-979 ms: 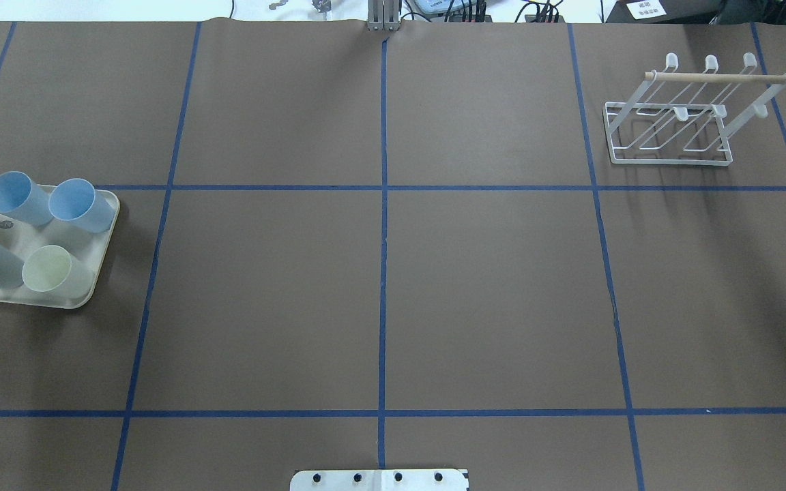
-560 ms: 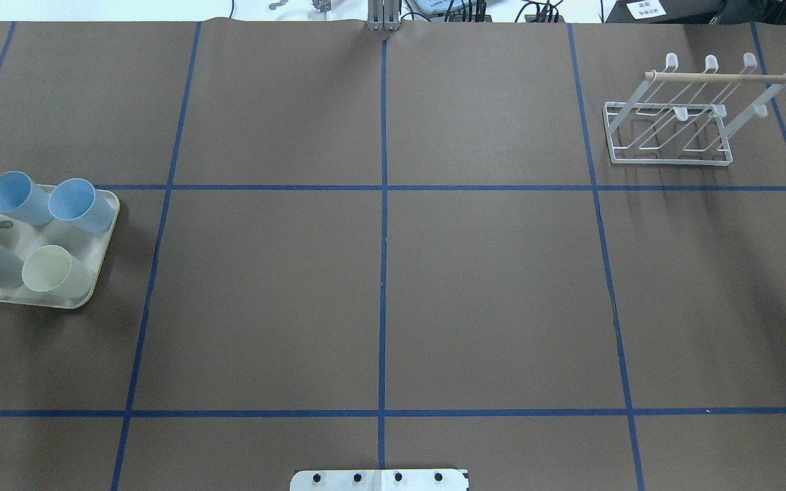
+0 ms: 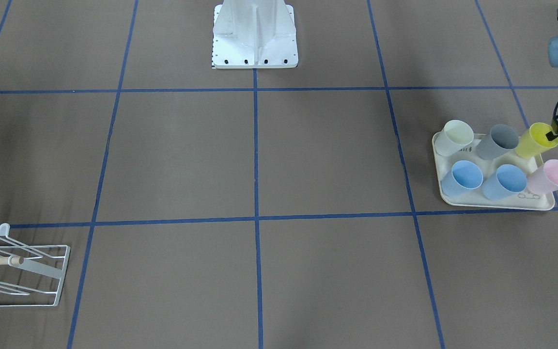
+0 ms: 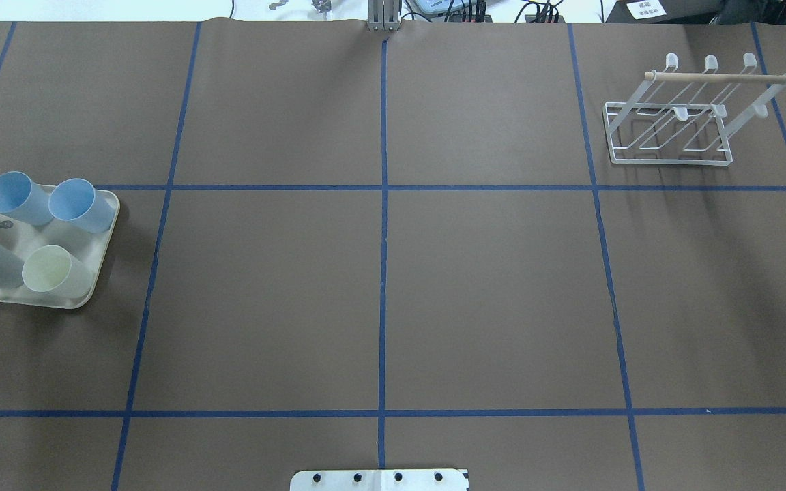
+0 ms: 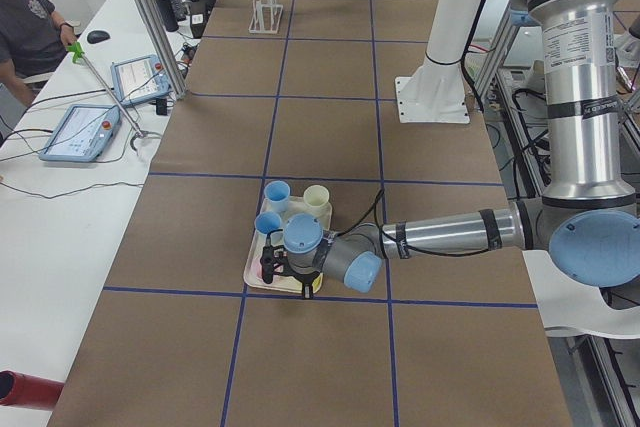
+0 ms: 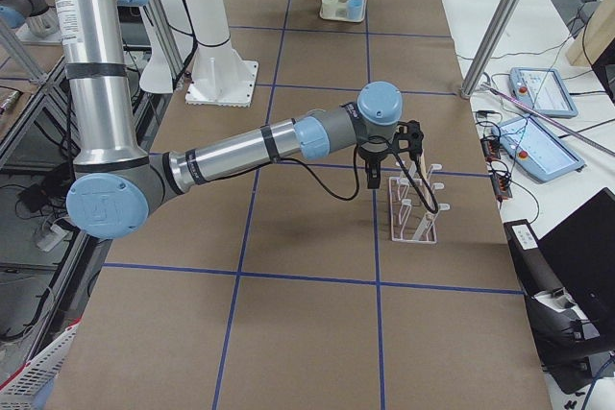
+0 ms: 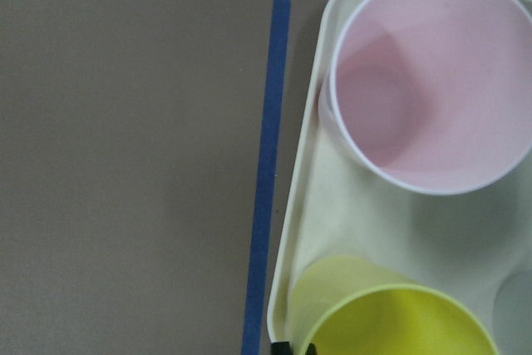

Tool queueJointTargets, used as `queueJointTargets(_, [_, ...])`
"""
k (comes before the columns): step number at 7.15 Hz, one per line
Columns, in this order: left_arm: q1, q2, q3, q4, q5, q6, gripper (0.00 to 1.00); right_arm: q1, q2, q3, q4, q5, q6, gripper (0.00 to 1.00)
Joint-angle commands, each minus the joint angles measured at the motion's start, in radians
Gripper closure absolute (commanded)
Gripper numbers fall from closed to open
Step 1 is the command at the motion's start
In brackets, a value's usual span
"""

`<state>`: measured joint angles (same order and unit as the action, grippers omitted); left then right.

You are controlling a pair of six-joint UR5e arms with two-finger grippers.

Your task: Transfer IKEA cup to right arm and place on rack

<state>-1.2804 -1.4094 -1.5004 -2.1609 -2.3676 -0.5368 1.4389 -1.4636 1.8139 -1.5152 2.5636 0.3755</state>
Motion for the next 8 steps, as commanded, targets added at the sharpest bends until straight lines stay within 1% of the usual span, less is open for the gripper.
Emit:
queueJointTargets(1, [-0.045,0.007,-0.058,0.016,-0.062,0.0,1.0,-0.02,0.037,0.001,0.003,0.024,0.075,0.0])
queueJointTargets(2, [-0.101,0.012,-0.064,0.021,-0.074,0.033,1.0,-0.034,0.046,0.001,0.003,0.024,0.078,0.0])
queueJointTargets(3, [-0.15,0.013,-0.085,0.074,-0.075,0.096,1.0,-0.051,0.061,0.001,0.004,0.021,0.091,0.0])
queueJointTargets(4, [-0.195,0.01,-0.151,0.219,-0.075,0.194,1.0,-0.07,0.081,0.001,0.004,0.021,0.114,0.0])
queueJointTargets(6, [-0.267,-0.014,-0.364,0.652,-0.047,0.381,1.0,-0.1,0.097,0.001,0.006,0.023,0.141,0.0])
queueJointTargets(7, [-0.27,-0.082,-0.427,0.811,-0.035,0.386,1.0,-0.123,0.127,0.001,0.004,0.02,0.166,0.0])
queueJointTargets(8, [-0.272,-0.161,-0.443,0.929,-0.035,0.387,1.0,-0.133,0.137,-0.002,0.004,0.003,0.181,0.0])
